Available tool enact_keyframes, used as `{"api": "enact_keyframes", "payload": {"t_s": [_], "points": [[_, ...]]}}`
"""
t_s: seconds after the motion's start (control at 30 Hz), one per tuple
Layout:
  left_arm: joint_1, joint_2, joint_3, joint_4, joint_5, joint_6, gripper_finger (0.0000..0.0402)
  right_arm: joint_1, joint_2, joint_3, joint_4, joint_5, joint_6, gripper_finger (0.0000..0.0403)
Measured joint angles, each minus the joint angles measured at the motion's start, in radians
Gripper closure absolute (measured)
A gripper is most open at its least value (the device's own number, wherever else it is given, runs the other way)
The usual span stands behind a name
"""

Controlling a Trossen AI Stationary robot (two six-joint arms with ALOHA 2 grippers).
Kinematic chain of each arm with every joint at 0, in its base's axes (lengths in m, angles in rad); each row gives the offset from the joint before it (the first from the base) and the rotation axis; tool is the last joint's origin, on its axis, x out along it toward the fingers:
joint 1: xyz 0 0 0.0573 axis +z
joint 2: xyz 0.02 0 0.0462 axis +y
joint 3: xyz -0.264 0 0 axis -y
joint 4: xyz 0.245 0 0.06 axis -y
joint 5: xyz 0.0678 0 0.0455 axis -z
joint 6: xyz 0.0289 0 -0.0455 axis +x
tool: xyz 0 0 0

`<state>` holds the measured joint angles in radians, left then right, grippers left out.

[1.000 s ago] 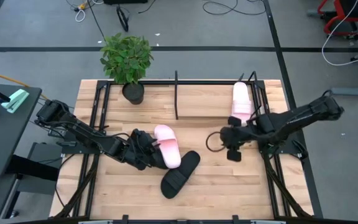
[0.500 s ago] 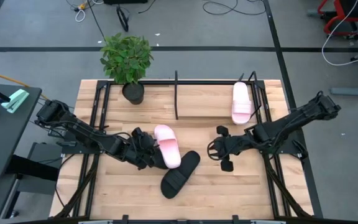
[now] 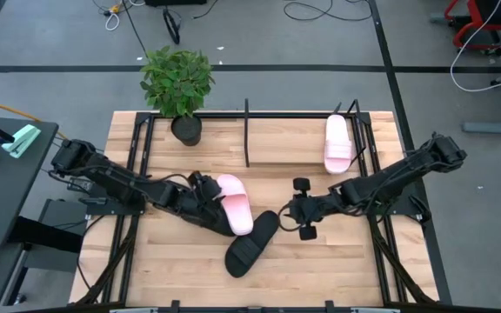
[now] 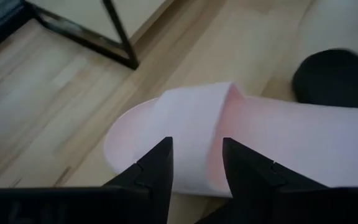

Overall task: Pick and place slides into the shelf
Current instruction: Put the pink slide on the shelf

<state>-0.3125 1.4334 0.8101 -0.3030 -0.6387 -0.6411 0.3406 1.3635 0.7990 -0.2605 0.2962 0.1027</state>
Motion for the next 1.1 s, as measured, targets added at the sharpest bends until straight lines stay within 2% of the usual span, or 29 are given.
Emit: {"api": "enact_keyframes", "payload": {"t_s": [0.17, 0.43, 0.77, 0.9, 1.1], "points": [[0.032, 0.000, 0.000, 0.092, 0.053, 0.079, 0.0245, -0.002, 0.001, 0.000, -0.001, 0.000, -0.002, 0.0289], [0.072, 0.000, 0.000, 0.110, 0.063, 0.103, 0.0240, -0.002, -0.007, 0.000, -0.006, 0.000, -0.008, 0.0289], [0.098, 0.000, 0.000, 0.119, 0.203, 0.130, 0.0230, 0.002, -0.007, 0.000, -0.013, -0.016, -0.013, 0.0289], [0.096, 0.000, 0.000, 0.118, 0.226, 0.156, 0.0225, 0.010, -0.004, 0.000, 0.032, -0.057, -0.031, 0.0289], [0.103, 0.000, 0.000, 0.114, 0.225, 0.156, 0.0228, 0.045, 0.028, 0.000, 0.164, -0.068, -0.169, 0.0285]]}}
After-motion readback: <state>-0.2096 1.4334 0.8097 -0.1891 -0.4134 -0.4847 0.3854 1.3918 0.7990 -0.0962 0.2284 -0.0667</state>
